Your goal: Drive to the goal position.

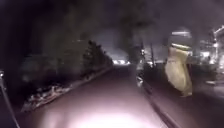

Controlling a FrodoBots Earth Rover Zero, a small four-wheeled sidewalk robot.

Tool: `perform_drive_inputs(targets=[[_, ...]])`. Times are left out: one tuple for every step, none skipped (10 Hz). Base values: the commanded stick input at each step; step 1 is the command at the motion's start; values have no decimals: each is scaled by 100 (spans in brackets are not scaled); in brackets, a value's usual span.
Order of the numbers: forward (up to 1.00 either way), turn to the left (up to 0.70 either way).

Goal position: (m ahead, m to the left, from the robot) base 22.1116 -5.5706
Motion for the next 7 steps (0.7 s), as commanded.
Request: perform_drive_inputs(targets=[[50, 0], [50, 0], [50, 0], [50, 0], [50, 0], [50, 0], [50, 0]])
